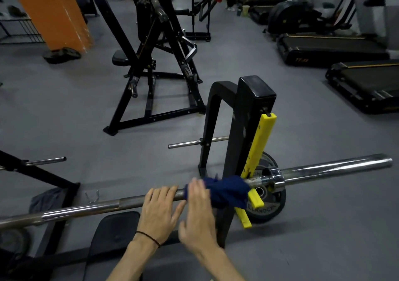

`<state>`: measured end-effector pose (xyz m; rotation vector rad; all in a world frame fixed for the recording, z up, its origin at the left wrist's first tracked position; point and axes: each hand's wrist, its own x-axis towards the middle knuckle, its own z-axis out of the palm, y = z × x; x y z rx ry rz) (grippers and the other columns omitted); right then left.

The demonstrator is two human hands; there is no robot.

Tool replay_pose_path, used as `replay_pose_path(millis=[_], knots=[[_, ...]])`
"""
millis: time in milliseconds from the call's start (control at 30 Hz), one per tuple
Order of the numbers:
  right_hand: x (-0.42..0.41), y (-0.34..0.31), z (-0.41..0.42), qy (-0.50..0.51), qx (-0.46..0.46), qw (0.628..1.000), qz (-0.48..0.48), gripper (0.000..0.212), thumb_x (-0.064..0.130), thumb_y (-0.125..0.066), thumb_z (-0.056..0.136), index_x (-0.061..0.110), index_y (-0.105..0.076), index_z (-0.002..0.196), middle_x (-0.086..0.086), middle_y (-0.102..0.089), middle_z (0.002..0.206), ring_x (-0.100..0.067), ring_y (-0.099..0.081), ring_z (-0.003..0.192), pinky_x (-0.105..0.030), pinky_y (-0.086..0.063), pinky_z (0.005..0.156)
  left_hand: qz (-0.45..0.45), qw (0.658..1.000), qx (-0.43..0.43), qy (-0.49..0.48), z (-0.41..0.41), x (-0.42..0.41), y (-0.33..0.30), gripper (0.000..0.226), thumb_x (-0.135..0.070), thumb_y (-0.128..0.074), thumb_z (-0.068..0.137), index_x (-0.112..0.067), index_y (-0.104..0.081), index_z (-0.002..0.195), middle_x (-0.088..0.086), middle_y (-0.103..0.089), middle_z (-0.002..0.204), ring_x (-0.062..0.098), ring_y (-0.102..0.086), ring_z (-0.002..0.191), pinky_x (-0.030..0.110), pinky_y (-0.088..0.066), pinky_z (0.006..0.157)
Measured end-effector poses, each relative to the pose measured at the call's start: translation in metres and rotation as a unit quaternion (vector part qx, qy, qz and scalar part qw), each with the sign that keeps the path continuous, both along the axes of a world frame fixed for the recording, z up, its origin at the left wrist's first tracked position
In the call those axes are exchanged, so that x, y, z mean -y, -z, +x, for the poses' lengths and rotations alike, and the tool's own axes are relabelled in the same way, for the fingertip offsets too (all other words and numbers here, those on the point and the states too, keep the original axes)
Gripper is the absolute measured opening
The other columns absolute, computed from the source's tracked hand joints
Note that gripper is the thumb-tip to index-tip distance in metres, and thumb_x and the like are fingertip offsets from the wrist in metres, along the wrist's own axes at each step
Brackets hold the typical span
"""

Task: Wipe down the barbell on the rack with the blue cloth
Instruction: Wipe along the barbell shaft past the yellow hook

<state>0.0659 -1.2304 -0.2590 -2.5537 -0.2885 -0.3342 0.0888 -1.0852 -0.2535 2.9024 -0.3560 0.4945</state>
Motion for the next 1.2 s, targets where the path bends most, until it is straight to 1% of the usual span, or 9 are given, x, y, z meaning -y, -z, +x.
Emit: replay_pose_path(millis=[133,333,467,567,667,767,933,1067,1200], knots=[[0.069,0.004,0.015,-0.027,0.041,0.992,-0.116,0.105,0.0,-0.067,0.072,0.006,-0.014,0.162,-0.007,-0.006,0.171,-0.021,-0.005,0.157,-0.04,-0.014,0.127,0.051,0.997,0.05,0.015,0.015,-0.002,-0.005,0.045,-0.054,-0.041,0.099,-0.016,-0.063,0.092,0.0,-0.055,0.076,0.021,-0.051,0.063,0.036,-0.041,0.059],[0.036,-0.003,0.016,0.108,-0.039,0.993,-0.019,0.105,0.007,-0.065,0.073,0.003,-0.008,0.161,-0.012,-0.005,0.17,-0.024,0.004,0.157,-0.038,0.005,0.127,0.122,0.992,-0.027,0.009,0.038,0.007,-0.027,0.048,-0.044,-0.035,0.101,-0.017,-0.065,0.076,0.003,-0.054,0.048,0.026,-0.054,0.036,0.024,-0.037,0.036],[0.022,-0.014,0.011,-0.098,-0.012,0.991,-0.088,0.101,0.018,-0.065,0.072,0.005,-0.018,0.16,-0.007,-0.009,0.169,-0.024,-0.01,0.157,-0.037,-0.002,0.124,0.19,0.938,-0.288,0.026,0.063,0.008,-0.054,0.036,-0.036,-0.03,0.109,-0.021,-0.052,0.134,0.011,-0.068,0.116,0.031,-0.067,0.104,0.038,-0.05,0.076],[0.087,-0.006,0.025,-0.056,0.022,0.988,-0.143,0.097,0.006,-0.072,0.072,0.006,-0.028,0.158,-0.007,-0.023,0.166,-0.022,-0.02,0.155,-0.038,-0.018,0.125,0.105,0.899,-0.424,0.031,0.078,0.005,-0.06,0.026,-0.031,-0.042,0.105,-0.019,-0.056,0.123,0.01,-0.07,0.109,0.027,-0.067,0.092,0.034,-0.051,0.078],[0.087,-0.005,0.016,0.123,-0.034,0.989,-0.076,0.106,0.006,-0.072,0.068,0.003,-0.018,0.16,-0.012,-0.008,0.169,-0.027,-0.008,0.157,-0.042,-0.012,0.124,0.093,0.96,-0.258,-0.053,0.06,0.004,-0.046,0.032,-0.041,-0.034,0.106,-0.03,-0.064,0.105,0.001,-0.072,0.088,0.026,-0.07,0.087,0.036,-0.052,0.073],[0.014,-0.008,0.001,0.081,-0.039,0.995,-0.041,0.114,0.022,-0.068,0.07,-0.002,-0.002,0.16,-0.019,0.007,0.169,-0.033,0.007,0.156,-0.044,-0.004,0.124,-0.042,0.99,-0.104,-0.088,0.039,0.013,-0.027,0.053,-0.053,-0.029,0.098,-0.022,-0.07,0.081,0.004,-0.073,0.074,0.031,-0.071,0.07,0.038,-0.055,0.06],[0.057,-0.011,0.01,-0.016,0.0,0.983,-0.183,0.108,0.011,-0.073,0.068,-0.001,-0.017,0.159,-0.018,-0.006,0.169,-0.031,-0.009,0.156,-0.045,-0.026,0.123,-0.028,0.999,-0.036,-0.013,0.029,0.014,-0.023,0.062,-0.051,-0.03,0.102,-0.008,-0.061,0.137,0.012,-0.057,0.145,0.029,-0.052,0.136,0.04,-0.031,0.114],[0.079,-0.015,0.013,0.145,-0.073,0.98,-0.118,0.114,0.02,-0.077,0.068,-0.001,-0.013,0.16,-0.019,-0.004,0.169,-0.032,-0.005,0.157,-0.046,-0.015,0.126,0.01,1.0,-0.019,-0.014,0.025,0.0,-0.024,0.067,-0.053,-0.031,0.102,-0.01,-0.042,0.152,0.013,-0.034,0.161,0.031,-0.029,0.15,0.048,-0.021,0.121],[0.014,-0.01,-0.008,-0.002,-0.055,0.995,-0.082,0.122,0.03,-0.074,0.069,0.002,0.0,0.161,-0.015,0.009,0.17,-0.03,0.005,0.157,-0.042,-0.006,0.123,0.033,0.999,-0.032,-0.022,0.022,-0.008,-0.014,0.071,-0.057,-0.024,0.104,-0.009,-0.039,0.154,0.014,-0.031,0.163,0.032,-0.027,0.151,0.049,-0.018,0.122]])
